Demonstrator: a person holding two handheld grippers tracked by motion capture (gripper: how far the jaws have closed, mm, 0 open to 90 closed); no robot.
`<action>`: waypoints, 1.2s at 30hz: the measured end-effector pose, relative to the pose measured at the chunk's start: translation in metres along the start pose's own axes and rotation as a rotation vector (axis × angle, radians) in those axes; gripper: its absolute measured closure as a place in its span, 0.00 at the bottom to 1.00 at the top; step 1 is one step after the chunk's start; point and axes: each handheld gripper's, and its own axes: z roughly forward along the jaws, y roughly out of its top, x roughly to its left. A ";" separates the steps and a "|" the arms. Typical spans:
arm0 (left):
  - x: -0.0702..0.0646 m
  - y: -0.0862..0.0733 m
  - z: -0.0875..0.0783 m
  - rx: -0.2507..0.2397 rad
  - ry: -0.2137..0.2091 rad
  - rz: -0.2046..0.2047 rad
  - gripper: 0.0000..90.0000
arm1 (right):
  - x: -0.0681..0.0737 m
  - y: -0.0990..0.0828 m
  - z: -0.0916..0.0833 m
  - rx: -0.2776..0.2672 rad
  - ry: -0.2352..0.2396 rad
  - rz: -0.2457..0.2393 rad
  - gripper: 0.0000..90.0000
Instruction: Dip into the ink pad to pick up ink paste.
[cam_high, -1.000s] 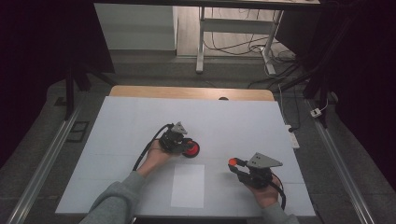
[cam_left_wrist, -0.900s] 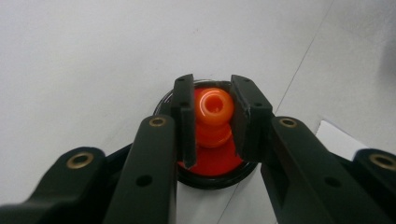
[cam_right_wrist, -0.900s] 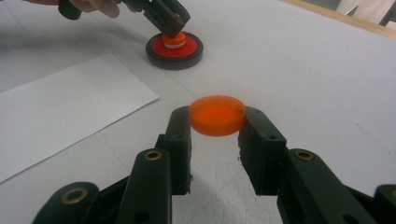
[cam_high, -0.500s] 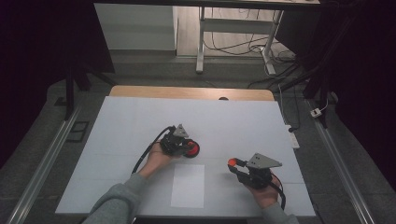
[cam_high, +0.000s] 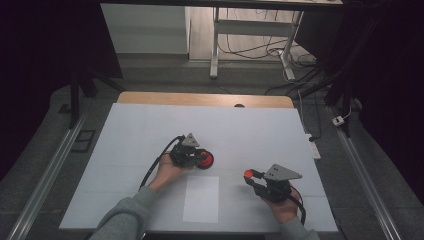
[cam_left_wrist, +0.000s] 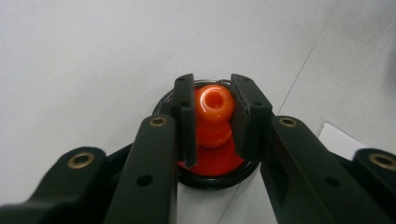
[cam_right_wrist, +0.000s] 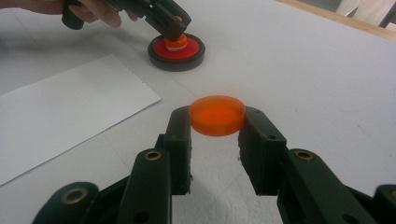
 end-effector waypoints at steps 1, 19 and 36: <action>0.000 0.000 0.000 -0.001 -0.001 -0.001 0.81 | 0.000 0.000 0.000 0.000 0.000 0.000 0.72; -0.001 0.001 0.000 0.005 0.007 0.020 0.81 | 0.000 0.000 0.000 -0.005 0.001 0.004 0.72; -0.001 0.012 -0.021 -0.083 0.003 -0.006 0.81 | -0.002 0.000 0.000 -0.002 0.003 0.002 0.72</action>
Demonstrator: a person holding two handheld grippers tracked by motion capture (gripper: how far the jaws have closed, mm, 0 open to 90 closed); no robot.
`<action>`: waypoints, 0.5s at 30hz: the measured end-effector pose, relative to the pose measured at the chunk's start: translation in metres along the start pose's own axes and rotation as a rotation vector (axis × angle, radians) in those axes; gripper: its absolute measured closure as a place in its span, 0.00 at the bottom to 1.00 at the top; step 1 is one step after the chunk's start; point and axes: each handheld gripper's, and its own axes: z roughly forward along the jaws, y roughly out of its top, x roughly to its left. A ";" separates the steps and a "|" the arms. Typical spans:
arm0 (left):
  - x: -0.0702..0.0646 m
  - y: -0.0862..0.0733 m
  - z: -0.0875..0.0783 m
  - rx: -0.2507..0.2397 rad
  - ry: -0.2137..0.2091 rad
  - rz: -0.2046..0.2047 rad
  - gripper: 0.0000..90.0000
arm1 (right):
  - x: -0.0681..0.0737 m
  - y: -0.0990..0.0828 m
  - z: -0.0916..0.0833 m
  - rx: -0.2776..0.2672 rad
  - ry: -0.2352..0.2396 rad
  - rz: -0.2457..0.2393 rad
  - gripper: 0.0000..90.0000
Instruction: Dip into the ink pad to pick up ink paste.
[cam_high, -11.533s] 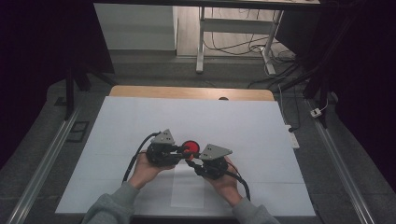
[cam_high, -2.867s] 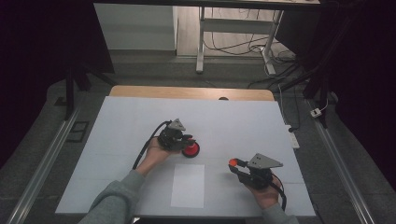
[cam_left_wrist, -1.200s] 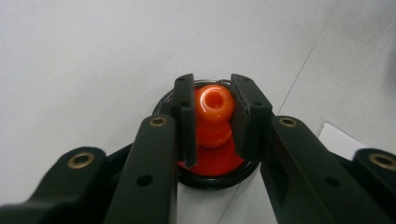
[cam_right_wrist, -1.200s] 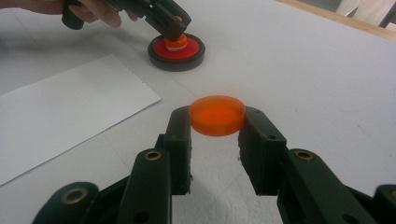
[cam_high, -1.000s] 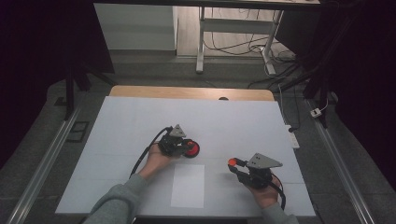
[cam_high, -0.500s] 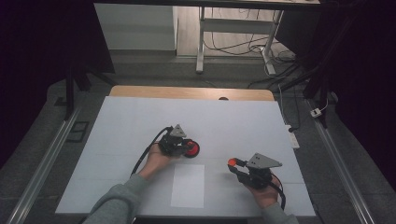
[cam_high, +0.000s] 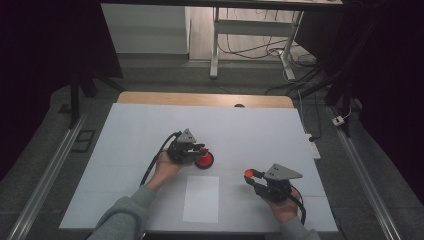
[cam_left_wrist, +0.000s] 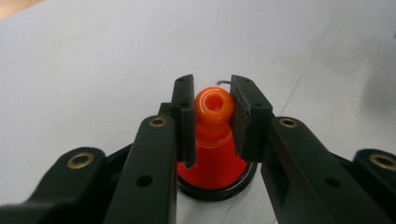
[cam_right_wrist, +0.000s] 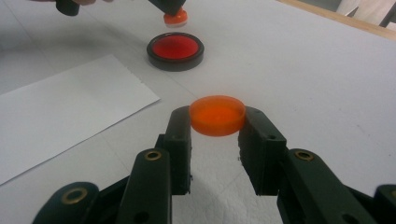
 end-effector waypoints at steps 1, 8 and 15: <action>-0.001 0.002 -0.002 -0.006 -0.005 0.001 0.81 | 0.000 0.000 0.000 0.003 0.000 0.000 0.72; -0.005 0.013 -0.018 -0.054 -0.043 -0.015 0.81 | 0.000 0.001 -0.001 -0.002 -0.003 -0.002 0.72; -0.005 0.015 -0.022 -0.043 -0.036 -0.010 0.81 | 0.000 0.001 -0.001 -0.005 -0.002 0.000 0.72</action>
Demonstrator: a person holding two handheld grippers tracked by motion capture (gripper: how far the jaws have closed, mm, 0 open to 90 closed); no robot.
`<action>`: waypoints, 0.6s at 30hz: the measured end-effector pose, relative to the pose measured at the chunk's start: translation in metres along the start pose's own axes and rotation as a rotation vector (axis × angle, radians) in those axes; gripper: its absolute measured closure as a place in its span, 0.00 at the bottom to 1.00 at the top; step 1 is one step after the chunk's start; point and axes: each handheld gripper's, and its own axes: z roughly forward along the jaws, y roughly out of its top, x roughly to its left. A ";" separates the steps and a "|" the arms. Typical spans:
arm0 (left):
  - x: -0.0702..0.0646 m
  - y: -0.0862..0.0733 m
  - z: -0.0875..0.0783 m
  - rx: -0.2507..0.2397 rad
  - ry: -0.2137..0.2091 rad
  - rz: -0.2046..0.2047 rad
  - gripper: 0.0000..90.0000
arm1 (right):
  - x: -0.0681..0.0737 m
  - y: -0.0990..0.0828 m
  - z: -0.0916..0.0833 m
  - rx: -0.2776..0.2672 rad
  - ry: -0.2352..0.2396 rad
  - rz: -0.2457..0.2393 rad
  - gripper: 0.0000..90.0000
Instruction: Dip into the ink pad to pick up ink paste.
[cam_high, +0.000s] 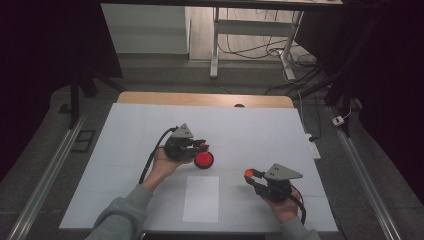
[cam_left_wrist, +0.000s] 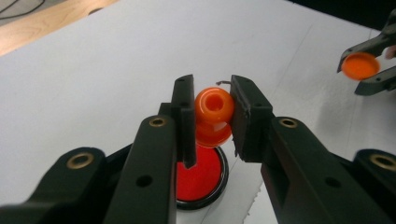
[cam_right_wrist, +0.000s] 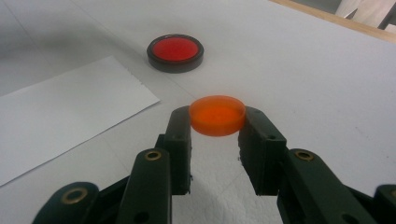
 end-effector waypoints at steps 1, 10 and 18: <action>0.001 -0.001 0.001 0.005 -0.001 -0.001 0.81 | 0.000 0.000 0.000 0.000 0.000 -0.001 0.72; 0.003 -0.004 0.007 0.035 0.007 -0.001 0.81 | 0.000 0.000 0.001 0.006 0.001 -0.001 0.72; 0.005 -0.012 0.021 0.075 0.020 -0.001 0.81 | 0.000 0.000 0.001 0.008 0.001 -0.001 0.72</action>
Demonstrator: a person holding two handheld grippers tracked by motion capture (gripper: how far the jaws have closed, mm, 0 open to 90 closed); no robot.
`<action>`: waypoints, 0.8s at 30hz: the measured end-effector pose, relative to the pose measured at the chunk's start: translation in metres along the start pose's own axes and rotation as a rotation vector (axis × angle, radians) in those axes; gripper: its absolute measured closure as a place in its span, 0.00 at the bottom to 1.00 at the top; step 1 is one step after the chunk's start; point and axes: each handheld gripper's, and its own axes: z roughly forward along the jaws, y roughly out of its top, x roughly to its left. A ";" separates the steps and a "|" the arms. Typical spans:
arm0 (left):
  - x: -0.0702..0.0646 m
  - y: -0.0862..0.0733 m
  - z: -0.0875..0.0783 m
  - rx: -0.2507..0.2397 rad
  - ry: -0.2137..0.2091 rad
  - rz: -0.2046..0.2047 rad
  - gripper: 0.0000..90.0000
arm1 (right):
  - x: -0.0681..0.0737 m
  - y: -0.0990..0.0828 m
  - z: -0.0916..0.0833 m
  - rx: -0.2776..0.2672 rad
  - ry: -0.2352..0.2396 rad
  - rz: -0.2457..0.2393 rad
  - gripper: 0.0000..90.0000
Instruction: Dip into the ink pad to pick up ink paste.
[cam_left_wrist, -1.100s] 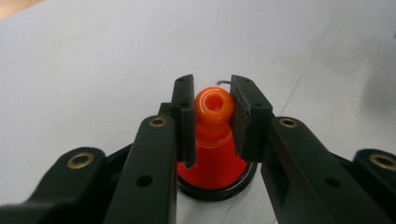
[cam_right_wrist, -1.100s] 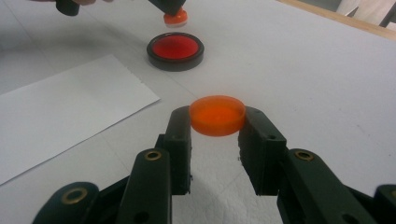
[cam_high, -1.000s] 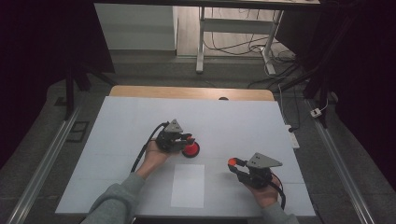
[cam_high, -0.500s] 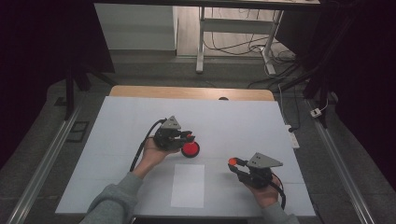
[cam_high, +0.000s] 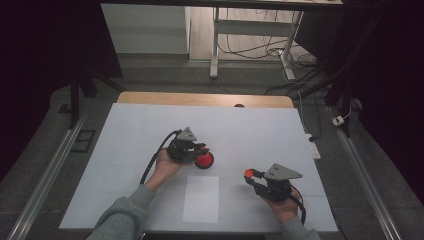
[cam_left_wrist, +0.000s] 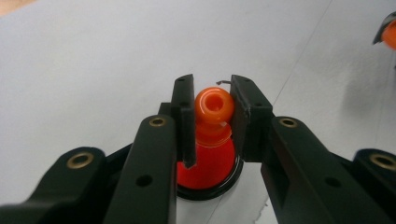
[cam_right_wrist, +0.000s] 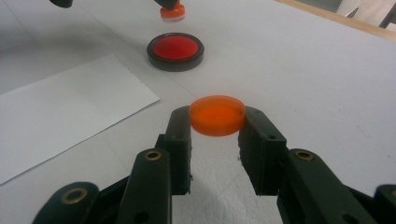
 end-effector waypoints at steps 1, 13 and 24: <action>0.000 -0.001 0.001 0.004 0.001 -0.003 0.81 | 0.000 0.000 0.000 0.002 -0.002 -0.001 0.72; -0.001 -0.007 0.014 0.043 0.013 0.014 0.81 | 0.000 0.000 0.000 -0.004 0.000 0.003 0.72; -0.004 -0.009 0.018 0.073 0.030 0.033 0.81 | 0.000 0.000 -0.001 0.000 -0.005 -0.001 0.72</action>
